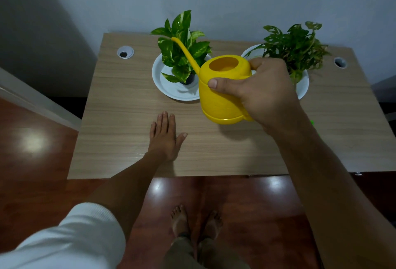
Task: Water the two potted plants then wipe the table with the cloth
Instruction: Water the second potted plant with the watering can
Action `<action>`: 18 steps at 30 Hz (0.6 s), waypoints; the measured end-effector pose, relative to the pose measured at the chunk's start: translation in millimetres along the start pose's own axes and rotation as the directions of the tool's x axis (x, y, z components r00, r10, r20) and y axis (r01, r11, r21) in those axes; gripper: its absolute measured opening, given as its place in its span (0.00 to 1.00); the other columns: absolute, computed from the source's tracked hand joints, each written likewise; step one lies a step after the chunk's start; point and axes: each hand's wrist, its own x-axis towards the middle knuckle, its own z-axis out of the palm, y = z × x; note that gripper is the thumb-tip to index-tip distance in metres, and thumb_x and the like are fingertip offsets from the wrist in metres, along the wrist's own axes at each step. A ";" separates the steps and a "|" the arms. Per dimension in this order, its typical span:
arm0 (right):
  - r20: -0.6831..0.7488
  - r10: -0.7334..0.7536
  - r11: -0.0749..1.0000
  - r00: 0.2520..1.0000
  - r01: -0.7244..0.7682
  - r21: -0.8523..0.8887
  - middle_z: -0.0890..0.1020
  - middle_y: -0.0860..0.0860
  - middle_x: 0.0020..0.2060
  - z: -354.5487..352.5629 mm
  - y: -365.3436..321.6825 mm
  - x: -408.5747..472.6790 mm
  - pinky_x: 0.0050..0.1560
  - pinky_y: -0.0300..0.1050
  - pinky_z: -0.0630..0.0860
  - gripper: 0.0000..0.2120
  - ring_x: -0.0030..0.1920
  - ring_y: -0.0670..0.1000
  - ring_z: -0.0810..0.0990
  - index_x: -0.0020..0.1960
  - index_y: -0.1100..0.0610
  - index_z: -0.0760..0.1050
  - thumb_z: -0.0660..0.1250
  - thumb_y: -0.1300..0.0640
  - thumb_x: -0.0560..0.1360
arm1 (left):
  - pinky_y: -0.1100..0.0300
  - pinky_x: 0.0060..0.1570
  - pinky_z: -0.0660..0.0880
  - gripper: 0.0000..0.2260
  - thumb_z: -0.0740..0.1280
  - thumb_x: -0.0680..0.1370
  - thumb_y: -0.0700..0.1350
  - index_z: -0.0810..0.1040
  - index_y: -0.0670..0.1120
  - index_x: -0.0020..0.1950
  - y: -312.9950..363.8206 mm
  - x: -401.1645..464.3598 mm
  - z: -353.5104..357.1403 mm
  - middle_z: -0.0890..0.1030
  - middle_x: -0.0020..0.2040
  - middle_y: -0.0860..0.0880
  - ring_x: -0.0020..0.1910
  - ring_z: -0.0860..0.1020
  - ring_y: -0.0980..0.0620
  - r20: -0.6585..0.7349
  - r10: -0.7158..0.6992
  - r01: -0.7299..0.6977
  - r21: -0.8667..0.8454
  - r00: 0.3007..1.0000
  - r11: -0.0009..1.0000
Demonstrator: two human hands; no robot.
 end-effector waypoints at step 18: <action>-0.059 -0.010 0.997 0.998 0.005 -0.083 0.85 0.52 0.48 -29.5 20.3 -20.2 0.45 0.47 0.78 0.29 0.48 0.51 0.83 0.55 0.57 0.83 0.85 0.41 0.62 | 0.46 0.80 0.34 0.37 0.46 0.84 0.67 0.40 0.46 0.85 -0.8 -0.4 0.5 0.39 0.85 0.43 0.84 0.36 0.45 0.005 -0.005 0.005 0.010 1.000 1.000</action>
